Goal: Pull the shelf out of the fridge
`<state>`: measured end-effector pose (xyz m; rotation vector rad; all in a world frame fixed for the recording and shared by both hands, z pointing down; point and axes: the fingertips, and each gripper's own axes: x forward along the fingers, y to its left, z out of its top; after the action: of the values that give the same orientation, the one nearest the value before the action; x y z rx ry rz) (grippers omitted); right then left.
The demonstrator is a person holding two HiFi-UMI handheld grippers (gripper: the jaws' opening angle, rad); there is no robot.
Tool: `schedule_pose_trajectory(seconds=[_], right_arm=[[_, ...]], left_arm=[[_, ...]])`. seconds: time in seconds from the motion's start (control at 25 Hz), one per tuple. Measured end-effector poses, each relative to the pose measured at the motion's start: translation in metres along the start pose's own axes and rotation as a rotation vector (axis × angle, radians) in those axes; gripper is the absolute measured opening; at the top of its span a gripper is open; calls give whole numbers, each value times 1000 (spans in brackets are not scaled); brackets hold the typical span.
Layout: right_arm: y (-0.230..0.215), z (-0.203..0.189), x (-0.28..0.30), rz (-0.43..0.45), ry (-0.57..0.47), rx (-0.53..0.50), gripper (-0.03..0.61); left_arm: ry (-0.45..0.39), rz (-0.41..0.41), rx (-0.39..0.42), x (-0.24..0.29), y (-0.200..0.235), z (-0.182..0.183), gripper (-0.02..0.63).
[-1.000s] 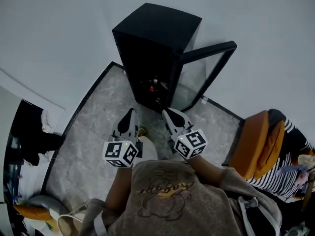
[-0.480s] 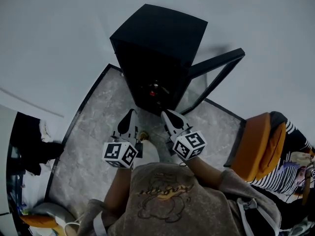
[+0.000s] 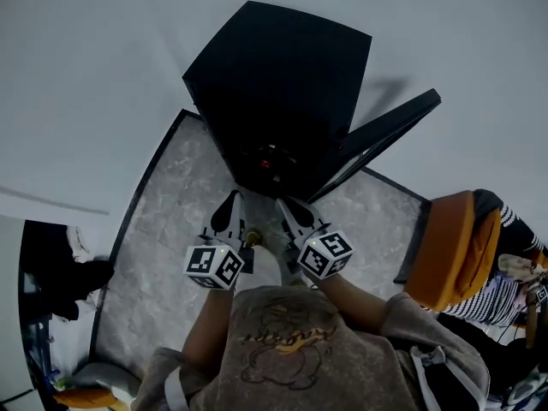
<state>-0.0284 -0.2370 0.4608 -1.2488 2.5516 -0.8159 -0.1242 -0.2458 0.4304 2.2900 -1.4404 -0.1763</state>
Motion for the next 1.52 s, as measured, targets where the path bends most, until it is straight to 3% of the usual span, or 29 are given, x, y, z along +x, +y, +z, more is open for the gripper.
schedule_pose_trajectory(seconds=[0.4,0.6,1.04,1.12,1.2,1.52], right_arm=[[-53,-23,56,-110,-76,206,25],[-68,-38,76,-154,-76,257,25],[-121,-71,102,-324,-147,407,26],[-130,-77,107,-345,-163,423,51],[-142,-83,112,-368,-192,470,127],[-184,-98,128,-440,-252,540,127]], left_arm=[[82,-116,-119,63,41,-26,8],[107,-145,-189,82,63,-34,11],[201,-175,-279,127,106,-73,92],[220,-180,-302,137,112,-84,97],[230,-179,-324,148,119,-92,100],[279,-153,-375,182,144,-128,115]])
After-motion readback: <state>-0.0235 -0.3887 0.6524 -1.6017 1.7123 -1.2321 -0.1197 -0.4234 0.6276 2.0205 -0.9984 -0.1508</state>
